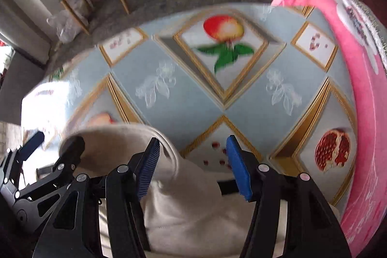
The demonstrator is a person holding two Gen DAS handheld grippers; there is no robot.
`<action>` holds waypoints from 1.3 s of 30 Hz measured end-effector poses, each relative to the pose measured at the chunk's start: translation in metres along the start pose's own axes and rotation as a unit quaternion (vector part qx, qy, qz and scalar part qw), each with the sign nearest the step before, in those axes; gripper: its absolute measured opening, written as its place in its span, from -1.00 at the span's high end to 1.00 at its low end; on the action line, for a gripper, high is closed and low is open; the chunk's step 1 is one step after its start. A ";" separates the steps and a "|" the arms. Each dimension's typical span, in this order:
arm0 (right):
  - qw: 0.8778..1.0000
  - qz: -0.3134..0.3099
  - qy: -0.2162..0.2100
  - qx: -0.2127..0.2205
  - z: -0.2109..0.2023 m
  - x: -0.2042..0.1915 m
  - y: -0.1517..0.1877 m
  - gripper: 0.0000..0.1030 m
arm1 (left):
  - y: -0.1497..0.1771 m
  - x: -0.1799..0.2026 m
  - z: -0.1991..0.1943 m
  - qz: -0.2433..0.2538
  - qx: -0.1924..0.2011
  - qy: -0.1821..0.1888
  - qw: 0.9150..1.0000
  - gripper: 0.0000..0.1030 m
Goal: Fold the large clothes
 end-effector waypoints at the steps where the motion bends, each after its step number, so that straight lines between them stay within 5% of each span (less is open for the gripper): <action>1: 1.000 -0.008 -0.003 -0.013 -0.001 0.001 0.005 -0.09 | 0.003 0.001 -0.003 0.016 -0.004 0.004 1.000 -0.60; 10: 0.995 -0.056 -0.048 -0.072 -0.028 0.013 0.057 -0.09 | 0.043 -0.002 -0.028 0.113 -0.044 0.082 0.989 -0.60; 14: 0.993 -0.077 -0.040 -0.078 -0.030 0.014 0.076 -0.09 | 0.063 0.005 -0.042 0.154 -0.021 0.086 0.984 -0.60; 22: 0.992 -0.094 -0.029 -0.078 -0.029 0.018 0.104 -0.09 | 0.042 -0.031 -0.067 0.032 0.033 0.152 0.987 -0.60; 28: 0.994 -0.079 -0.038 -0.061 -0.035 0.022 0.097 -0.09 | 0.033 -0.032 -0.048 -0.009 0.012 0.081 0.997 -0.60; 39: 0.995 -0.070 -0.046 -0.053 -0.036 0.019 0.092 -0.09 | 0.037 -0.049 -0.028 -0.040 0.003 0.066 0.997 -0.60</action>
Point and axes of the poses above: each gripper's, at about its wrist camera, not at the fingertips, and z roughly the way its jaws point, x to its right, y to its underside, the point moved 1 cm from there along z, roughly the way its jaws point, and after that the axes turned 10 degrees about -y, right-handed, at the moved point
